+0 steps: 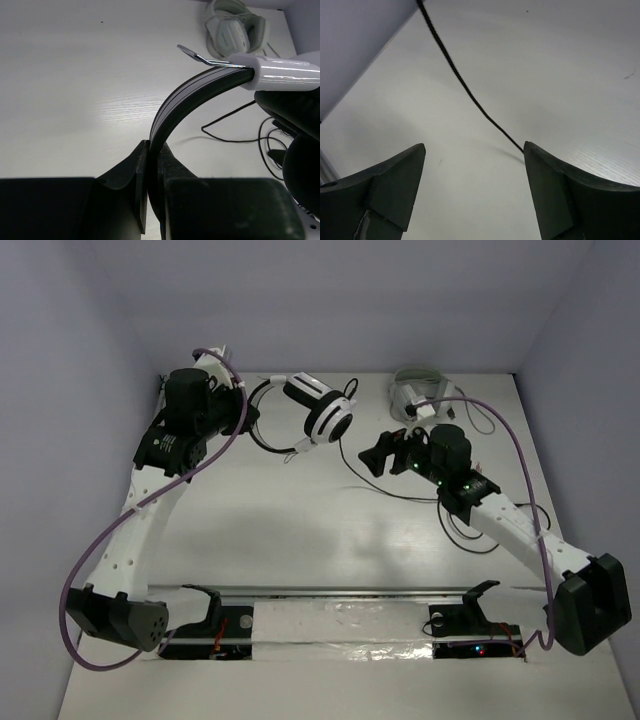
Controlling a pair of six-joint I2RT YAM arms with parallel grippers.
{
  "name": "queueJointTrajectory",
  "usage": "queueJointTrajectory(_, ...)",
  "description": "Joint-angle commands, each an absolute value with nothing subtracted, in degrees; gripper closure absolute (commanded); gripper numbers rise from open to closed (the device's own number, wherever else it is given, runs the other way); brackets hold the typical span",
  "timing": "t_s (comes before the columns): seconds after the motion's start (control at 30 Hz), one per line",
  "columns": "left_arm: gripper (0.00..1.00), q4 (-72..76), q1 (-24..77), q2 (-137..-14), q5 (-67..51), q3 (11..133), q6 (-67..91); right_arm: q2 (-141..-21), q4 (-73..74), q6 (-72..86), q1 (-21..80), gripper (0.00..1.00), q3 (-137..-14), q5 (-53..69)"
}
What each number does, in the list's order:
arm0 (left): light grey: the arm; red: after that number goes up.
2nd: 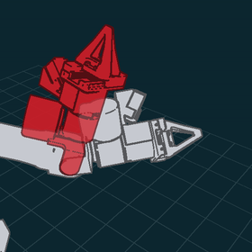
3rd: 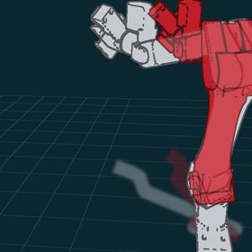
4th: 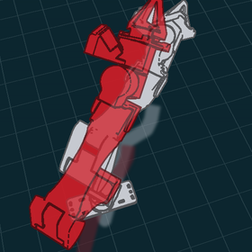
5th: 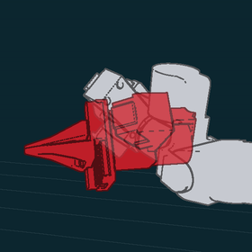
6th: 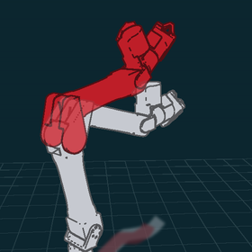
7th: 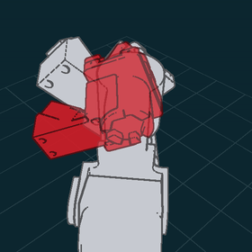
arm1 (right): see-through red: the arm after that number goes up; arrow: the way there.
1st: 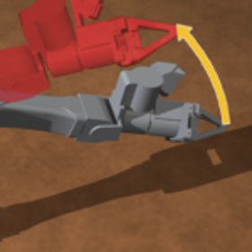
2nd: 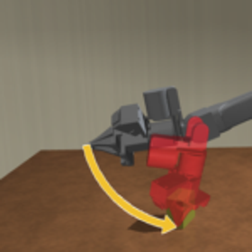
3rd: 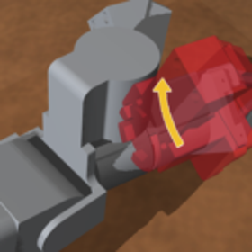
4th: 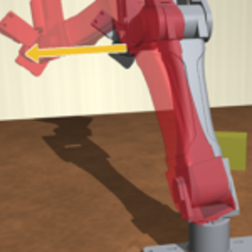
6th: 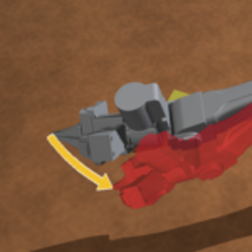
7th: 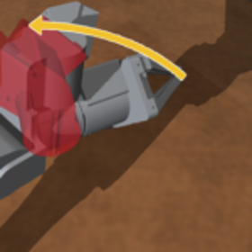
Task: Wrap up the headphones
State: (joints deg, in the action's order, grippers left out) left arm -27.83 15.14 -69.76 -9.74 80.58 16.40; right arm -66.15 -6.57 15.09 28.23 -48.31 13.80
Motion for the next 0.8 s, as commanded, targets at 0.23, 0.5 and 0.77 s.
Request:
queueJointTrajectory(0.23,1.0,-21.79,15.03,-70.31,-22.15,88.24,20.48,-75.57,-13.35,10.55,25.06,0.18,-53.09,18.62)
queueJointTrajectory(0.5,1.0,-21.71,15.03,-69.88,-25.13,88.6,20.83,-82.61,-17.3,10.81,24.52,0.19,-55.64,21.81)
queueJointTrajectory(0.77,1.0,-21.53,15.03,-68.91,-28.82,88.68,21.62,-88.94,-24.25,12.39,23.91,0.26,-56.6,20.3)
